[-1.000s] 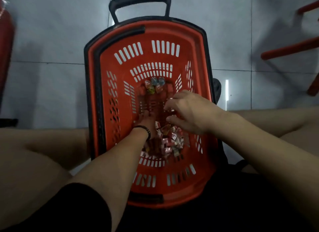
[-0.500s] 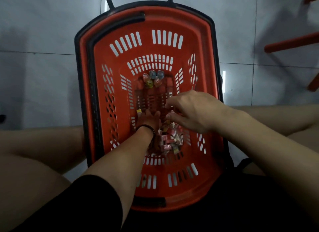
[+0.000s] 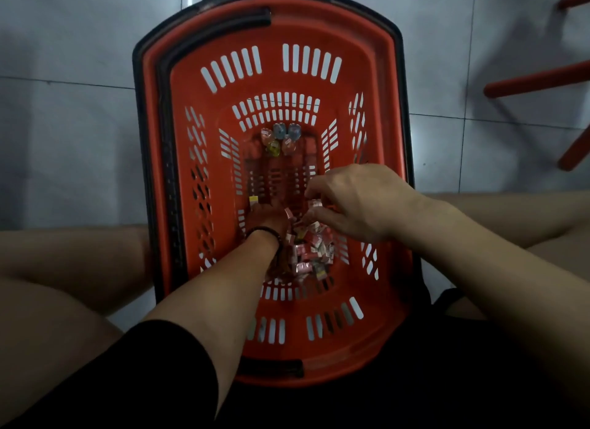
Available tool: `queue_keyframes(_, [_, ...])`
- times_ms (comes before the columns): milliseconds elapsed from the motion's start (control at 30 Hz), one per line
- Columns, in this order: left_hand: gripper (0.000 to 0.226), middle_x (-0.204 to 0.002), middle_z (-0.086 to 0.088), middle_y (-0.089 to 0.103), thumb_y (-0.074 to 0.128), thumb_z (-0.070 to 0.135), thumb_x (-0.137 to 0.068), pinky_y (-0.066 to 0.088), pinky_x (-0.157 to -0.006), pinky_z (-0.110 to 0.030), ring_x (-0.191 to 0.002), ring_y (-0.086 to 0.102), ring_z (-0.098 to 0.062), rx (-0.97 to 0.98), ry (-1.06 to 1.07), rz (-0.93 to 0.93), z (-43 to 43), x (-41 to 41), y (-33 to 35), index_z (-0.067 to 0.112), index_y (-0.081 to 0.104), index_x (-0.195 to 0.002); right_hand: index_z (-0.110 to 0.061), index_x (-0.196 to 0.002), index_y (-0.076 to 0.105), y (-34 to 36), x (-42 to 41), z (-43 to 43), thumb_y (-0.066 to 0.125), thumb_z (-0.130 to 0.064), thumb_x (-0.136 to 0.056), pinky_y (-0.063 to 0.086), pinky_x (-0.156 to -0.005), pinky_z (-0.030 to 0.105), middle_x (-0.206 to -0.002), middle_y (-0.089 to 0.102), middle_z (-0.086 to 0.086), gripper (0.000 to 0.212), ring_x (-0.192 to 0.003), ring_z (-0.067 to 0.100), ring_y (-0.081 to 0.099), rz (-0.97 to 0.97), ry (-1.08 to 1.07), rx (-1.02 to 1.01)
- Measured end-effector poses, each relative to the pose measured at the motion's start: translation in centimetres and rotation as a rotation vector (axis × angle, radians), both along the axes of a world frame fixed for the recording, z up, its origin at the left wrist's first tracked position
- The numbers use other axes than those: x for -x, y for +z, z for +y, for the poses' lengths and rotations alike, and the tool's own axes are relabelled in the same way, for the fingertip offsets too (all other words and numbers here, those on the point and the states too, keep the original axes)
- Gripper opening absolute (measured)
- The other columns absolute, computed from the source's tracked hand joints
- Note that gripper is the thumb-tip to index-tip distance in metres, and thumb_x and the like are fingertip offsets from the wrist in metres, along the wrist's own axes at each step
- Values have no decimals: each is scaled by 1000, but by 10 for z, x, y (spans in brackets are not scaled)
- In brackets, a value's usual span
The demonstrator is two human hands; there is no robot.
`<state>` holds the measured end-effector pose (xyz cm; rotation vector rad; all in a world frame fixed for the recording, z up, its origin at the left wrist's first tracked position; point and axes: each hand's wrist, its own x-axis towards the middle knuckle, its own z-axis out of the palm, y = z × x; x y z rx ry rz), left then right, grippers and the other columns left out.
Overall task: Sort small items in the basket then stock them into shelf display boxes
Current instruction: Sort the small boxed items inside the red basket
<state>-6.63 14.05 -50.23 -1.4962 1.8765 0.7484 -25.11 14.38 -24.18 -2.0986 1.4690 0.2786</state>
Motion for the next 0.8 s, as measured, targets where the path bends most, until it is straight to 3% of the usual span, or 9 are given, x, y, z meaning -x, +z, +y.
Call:
queue_keyframes(267, [55, -150, -18, 53, 51, 28, -104, 28, -122, -45, -138, 49, -37, -15, -111, 26, -6, -9, 0, 12, 37, -154, -31, -119, 63, -7, 2, 0, 48, -59, -104, 59, -75, 40, -109, 70, -7, 34, -95, 18, 68, -1, 24, -12])
queue_keyframes(433, [47, -137, -18, 64, 57, 36, -101, 47, -107, -43, -126, 61, -39, -44, 46, 115, -23, -11, 16, 14, 52, -142, -29, -119, 64, -7, 2, 1, 49, -57, -105, 60, -76, 40, -107, 69, -6, 34, -94, 18, 67, 29, 52, -13])
queue_keyframes(533, [45, -121, -17, 69, 61, 50, -95, 54, -94, -42, -108, 67, -35, -93, 350, 259, -29, -12, 35, 13, 62, -120, -29, -119, 66, -4, 3, -1, 54, -54, -104, 60, -81, 43, -110, 70, -3, 32, -99, 21, 68, 0, 22, -55])
queue_keyframes(633, [26, -94, -16, 68, 63, 33, -104, 56, -67, -35, -72, 65, -24, -339, 984, 584, -34, -11, 73, 8, 67, -98, -27, -120, 72, 8, 8, -10, 60, -47, -104, 57, -91, 37, -116, 73, -5, 29, -106, 16, 68, -212, -150, -143])
queue_keyframes(700, [22, -97, -15, 71, 63, 28, -106, 56, -63, -34, -73, 66, -25, -529, 1236, 800, -33, -10, 113, 8, 72, -107, -25, -121, 74, 17, 13, -16, 62, -42, -105, 50, -88, 26, -118, 72, -8, 26, -110, 11, 65, -313, -303, -110])
queue_keyframes(800, [19, -116, -8, 72, 66, 33, -103, 56, -78, -40, -93, 67, -26, -621, 1284, 979, -30, -11, 168, 19, 76, -113, -29, -112, 76, 26, 16, -20, 65, -41, -103, 47, -77, 20, -109, 72, -12, 19, -103, 9, 66, -375, -538, -12])
